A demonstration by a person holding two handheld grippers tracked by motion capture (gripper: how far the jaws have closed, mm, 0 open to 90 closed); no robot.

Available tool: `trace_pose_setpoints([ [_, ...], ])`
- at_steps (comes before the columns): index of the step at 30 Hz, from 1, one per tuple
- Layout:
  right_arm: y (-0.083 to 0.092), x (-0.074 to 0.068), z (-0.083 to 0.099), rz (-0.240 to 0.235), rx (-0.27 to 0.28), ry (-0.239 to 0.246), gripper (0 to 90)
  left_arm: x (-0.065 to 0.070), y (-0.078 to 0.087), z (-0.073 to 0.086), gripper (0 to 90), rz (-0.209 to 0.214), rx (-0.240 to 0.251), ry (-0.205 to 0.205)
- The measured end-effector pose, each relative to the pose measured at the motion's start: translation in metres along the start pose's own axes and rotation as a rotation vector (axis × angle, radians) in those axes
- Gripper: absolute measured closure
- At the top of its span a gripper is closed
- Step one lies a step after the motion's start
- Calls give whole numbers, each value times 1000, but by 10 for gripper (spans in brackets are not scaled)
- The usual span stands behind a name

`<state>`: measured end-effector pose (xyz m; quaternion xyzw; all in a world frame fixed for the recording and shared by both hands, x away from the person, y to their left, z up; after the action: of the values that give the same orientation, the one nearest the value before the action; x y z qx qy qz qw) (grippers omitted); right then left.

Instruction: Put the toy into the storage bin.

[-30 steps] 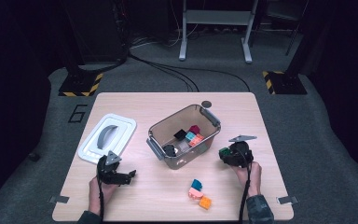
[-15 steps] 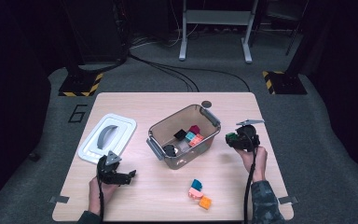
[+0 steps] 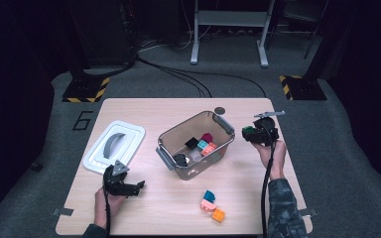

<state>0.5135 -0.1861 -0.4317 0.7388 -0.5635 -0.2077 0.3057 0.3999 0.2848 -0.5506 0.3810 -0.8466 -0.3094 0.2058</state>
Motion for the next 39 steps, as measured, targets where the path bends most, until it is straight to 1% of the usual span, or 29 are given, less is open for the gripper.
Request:
trace_pose_setpoints([
  [1, 1, 0, -3, 3, 4, -7, 586, 0, 0, 0, 52, 1, -6, -5],
  [2, 3, 0, -6, 0, 9, 0, 586, 0, 0, 0, 52, 0, -5, -5],
  [3, 4, 1, -9, -4, 20, 13, 586, 0, 0, 0, 52, -1, 4, 4],
  [4, 5, -1, -13, 1, 25, 1, 586, 0, 0, 0, 52, -1, 3, 3],
  [6, 7, -1, -19, -5, 34, 6, 586, 0, 0, 0, 52, -1, 2, 2],
  [9, 9, -2, -29, -2, 52, 20, 586, 0, 0, 0, 52, -1, 3, 2],
  [10, 10, -3, -31, -4, 45, 20, 586, 0, 0, 0, 52, -1, 3, 2],
  [11, 10, -5, -34, -4, 51, 19, 586, 0, 0, 0, 52, -1, 2, 2],
  [14, 11, -10, -41, -5, 67, 33, 586, 0, 0, 0, 52, -1, 2, 2],
  [15, 12, -12, -43, -14, 59, 37, 586, 0, 0, 0, 52, -1, 2, 2],
  [17, 12, -17, -46, -15, 66, 50, 586, 0, 0, 0, 53, -1, 2, 2],
  [18, 12, -21, -48, -21, 71, 44, 586, 0, 0, 0, 52, -1, 3, 2],
  [19, 13, -24, -50, -31, 75, 50, 586, 0, 0, 0, 53, -1, 3, 2],
  [21, 14, -31, -52, -48, 78, 73, 586, 0, 0, 0, 53, -1, 2, 1],
  [23, 14, -40, -53, -68, 83, 100, 586, 0, 0, 0, 53, -1, 3, 2],
  [25, 13, -49, -53, -84, 73, 106, 586, 0, 0, 0, 53, -1, 3, 2],
  [26, 13, -52, -52, -91, 69, 123, 586, 0, 0, 0, 53, -1, 3, 2],
  [27, 12, -57, -51, -96, 63, 119, 585, 0, 0, 0, 53, -1, 3, 2],
  [28, 11, -60, -51, -104, 66, 147, 586, 0, 0, 0, 53, -1, 3, 2],
  [31, 9, -71, -48, -127, 47, 153, 585, 0, 0, 0, 53, -1, 3, 2],
  [34, 5, -79, -44, -149, 23, 165, 586, 0, 0, 0, 53, -1, 3, 2],
  [35, 4, -81, -42, -149, 12, 179, 585, 0, 0, 0, 54, -1, 3, 2],
  [36, 3, -83, -41, -156, 12, 187, 585, 0, 0, 0, 54, -1, 3, 3],
  [37, 2, -85, -39, -162, 3, 181, 586, 0, 0, 0, 53, -1, 3, 2],
  [39, 2, -86, -37, -171, -10, 196, 586, 0, 0, 0, 53, -1, 3, 2],
])
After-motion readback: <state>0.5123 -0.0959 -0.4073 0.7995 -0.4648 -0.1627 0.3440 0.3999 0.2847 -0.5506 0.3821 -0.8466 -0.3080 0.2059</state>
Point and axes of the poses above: each handheld gripper's, and its own axes: y roughly backward along the jaws, z roughly out of its underside, x roughly to its right, the point moved 3 cm from there along -y, roughly forward along the jaws, and after that the axes turned 9 degrees about z, right-handed, at the moved point
